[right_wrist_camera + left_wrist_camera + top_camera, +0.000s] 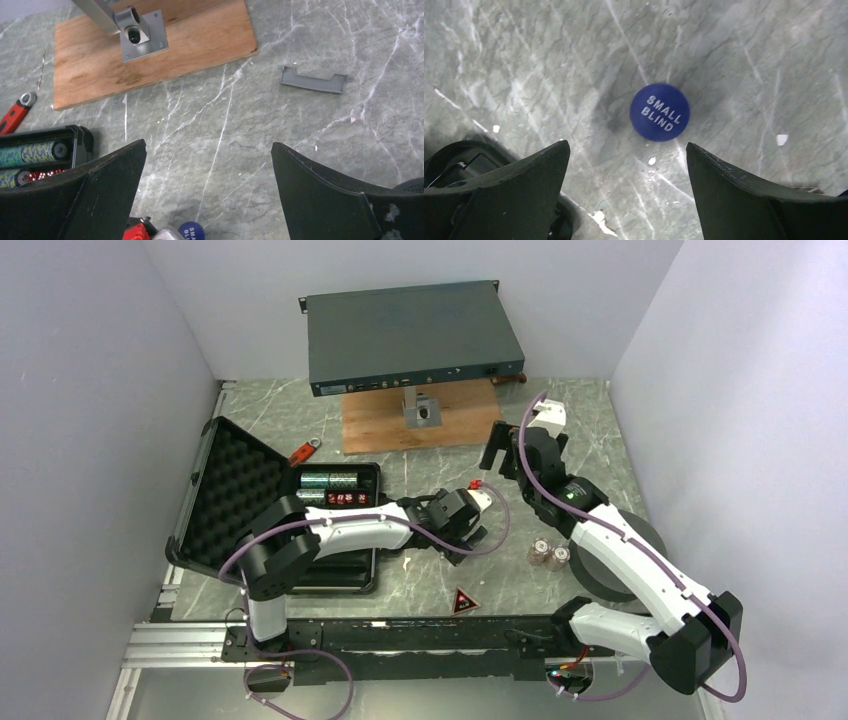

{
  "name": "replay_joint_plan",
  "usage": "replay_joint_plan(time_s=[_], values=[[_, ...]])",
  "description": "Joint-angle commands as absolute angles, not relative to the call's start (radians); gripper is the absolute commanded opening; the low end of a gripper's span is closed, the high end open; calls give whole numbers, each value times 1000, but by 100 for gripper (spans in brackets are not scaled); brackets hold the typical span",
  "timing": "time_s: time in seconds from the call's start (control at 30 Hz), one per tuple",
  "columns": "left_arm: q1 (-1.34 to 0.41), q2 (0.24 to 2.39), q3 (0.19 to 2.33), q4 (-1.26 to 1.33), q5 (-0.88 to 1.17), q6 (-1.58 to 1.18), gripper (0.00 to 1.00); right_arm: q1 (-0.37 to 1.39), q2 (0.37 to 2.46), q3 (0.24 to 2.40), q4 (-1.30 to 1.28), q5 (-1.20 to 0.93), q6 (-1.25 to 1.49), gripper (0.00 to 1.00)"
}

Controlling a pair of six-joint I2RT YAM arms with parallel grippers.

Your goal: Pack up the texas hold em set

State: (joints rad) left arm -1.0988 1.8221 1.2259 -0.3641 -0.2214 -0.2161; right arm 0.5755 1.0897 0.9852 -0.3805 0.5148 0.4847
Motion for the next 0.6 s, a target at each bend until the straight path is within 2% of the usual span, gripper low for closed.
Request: replay_joint_plan(time_s=[0.0, 0.57], values=[[-1130, 1851, 1291, -332, -207, -249, 92, 551, 1051, 993, -371, 526, 520, 100], [-1144, 1922, 1269, -239, -254, -335, 87, 546, 1032, 985, -364, 519, 518, 100]])
